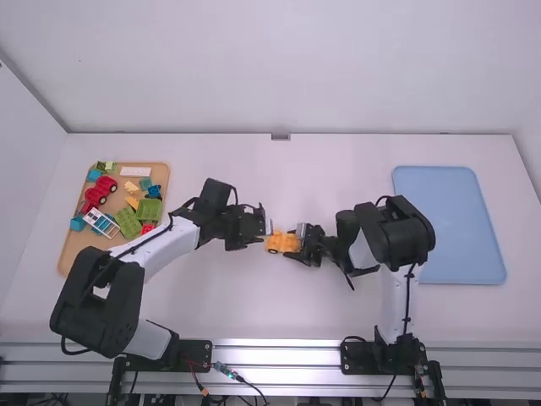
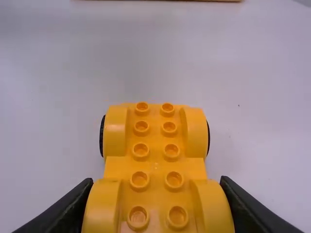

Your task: Assemble lego blocks to make yellow taxi

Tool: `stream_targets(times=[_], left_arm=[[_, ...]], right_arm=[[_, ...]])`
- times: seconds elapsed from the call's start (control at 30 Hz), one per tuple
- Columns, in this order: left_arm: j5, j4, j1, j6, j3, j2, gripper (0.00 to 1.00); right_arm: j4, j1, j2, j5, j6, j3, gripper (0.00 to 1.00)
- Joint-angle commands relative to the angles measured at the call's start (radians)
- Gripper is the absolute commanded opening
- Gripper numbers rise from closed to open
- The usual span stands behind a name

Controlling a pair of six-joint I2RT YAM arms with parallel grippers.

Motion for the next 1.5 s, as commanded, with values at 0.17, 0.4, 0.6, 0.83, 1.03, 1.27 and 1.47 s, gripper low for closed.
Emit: stream_targets(times=[0.17,0.4,0.6,0.83,1.03,1.27,1.47], left_arm=[[0.035,0.053,-0.008,-0.009,-0.003,0.089,0.02],[0.034,0.058,-0.012,-0.008,0.034,0.196,0.02],[0.062,0.084,-0.012,0.011,0.041,0.196,0.02],[0.058,0.098,-0.012,0.017,0.041,0.197,0.02],[0.057,0.108,-0.024,0.027,0.041,0.207,0.02],[0.005,0.105,-0.053,0.043,0.042,0.225,0.02],[-0.015,0.087,-0.063,0.043,0.041,0.225,0.02]], right_arm=[[-0.062,0.0,-0.024,0.111,-0.028,-0.033,0.58],[-0.397,0.021,-0.024,0.134,-0.137,0.109,0.59],[-0.502,0.052,-0.024,0.142,-0.216,0.15,0.59],[-0.52,0.086,-0.024,0.203,-0.213,0.152,0.6],[-0.404,0.084,-0.024,0.186,-0.211,0.087,0.6],[-0.283,0.083,-0.024,0.182,-0.21,0.024,0.61],[-0.315,0.083,-0.023,0.185,-0.154,0.052,0.63]])
